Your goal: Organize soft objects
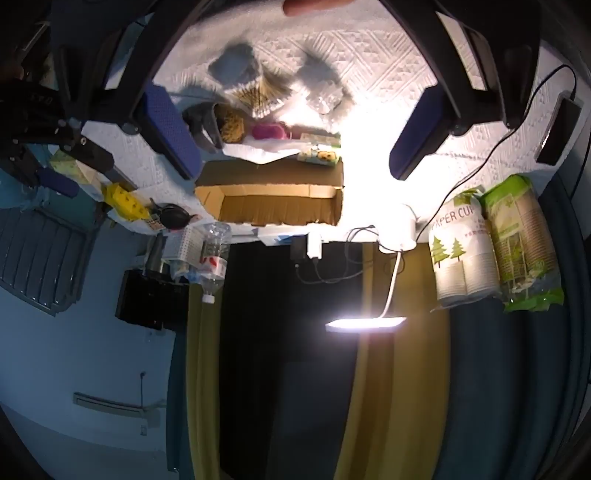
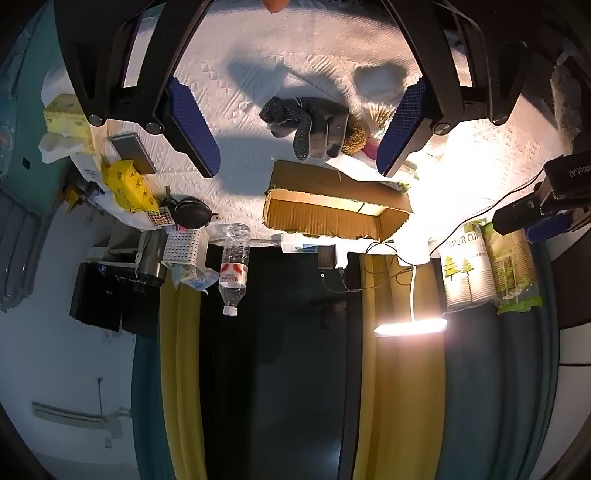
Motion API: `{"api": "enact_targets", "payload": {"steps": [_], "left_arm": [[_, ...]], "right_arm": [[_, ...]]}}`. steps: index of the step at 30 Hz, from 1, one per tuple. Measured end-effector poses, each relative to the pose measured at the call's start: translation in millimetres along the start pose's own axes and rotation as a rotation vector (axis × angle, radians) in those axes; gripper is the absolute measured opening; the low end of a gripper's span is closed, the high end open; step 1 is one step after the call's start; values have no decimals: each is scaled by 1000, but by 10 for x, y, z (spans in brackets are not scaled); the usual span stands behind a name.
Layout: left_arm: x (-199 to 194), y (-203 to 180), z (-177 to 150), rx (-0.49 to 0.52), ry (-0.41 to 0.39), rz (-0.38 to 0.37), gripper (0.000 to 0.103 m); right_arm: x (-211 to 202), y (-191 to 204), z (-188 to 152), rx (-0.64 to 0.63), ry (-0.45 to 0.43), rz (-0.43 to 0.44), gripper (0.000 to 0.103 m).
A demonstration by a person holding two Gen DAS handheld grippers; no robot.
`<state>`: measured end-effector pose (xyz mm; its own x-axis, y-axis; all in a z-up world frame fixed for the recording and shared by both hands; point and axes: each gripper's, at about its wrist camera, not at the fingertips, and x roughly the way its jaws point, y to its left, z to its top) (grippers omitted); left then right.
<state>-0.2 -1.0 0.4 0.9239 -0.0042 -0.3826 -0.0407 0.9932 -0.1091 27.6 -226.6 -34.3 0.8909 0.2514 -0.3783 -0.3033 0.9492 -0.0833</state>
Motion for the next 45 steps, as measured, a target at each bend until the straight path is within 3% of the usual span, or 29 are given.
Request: {"api": "enact_targets", "payload": {"steps": [45], "left_arm": [[-33, -119, -27, 61, 25, -43, 103]], "right_arm": [[-22, -44, -28, 43, 11, 9, 89]]}}
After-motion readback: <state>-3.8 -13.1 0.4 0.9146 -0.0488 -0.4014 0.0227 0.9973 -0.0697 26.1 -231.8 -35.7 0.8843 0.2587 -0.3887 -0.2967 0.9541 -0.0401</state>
